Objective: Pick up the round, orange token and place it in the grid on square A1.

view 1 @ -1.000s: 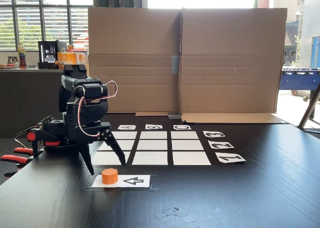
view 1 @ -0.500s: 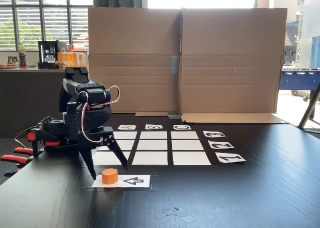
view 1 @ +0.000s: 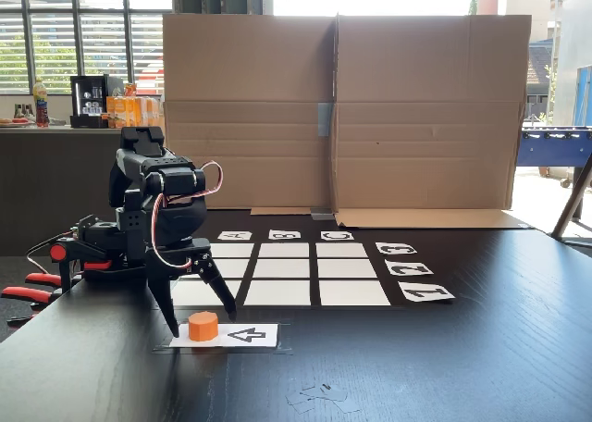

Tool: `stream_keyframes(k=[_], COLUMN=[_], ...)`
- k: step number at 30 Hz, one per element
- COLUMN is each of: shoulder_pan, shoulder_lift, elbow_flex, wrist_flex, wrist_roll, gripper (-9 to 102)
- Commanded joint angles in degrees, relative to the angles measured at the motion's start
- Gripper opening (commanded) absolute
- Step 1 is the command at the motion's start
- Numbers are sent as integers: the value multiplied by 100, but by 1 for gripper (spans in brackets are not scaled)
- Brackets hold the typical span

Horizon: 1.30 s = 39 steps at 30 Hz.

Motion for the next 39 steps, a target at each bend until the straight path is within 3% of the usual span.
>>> stream_keyframes(k=[1, 17, 33, 39], shoulder_pan=[-53, -70, -97, 9], shoulder_lift=[26, 9, -18, 413], elbow_flex=[-193, -202, -202, -158], wrist_flex=[-35, -35, 0, 70], wrist_roll=[18, 0, -88, -88], gripper=[32, 27, 3, 0])
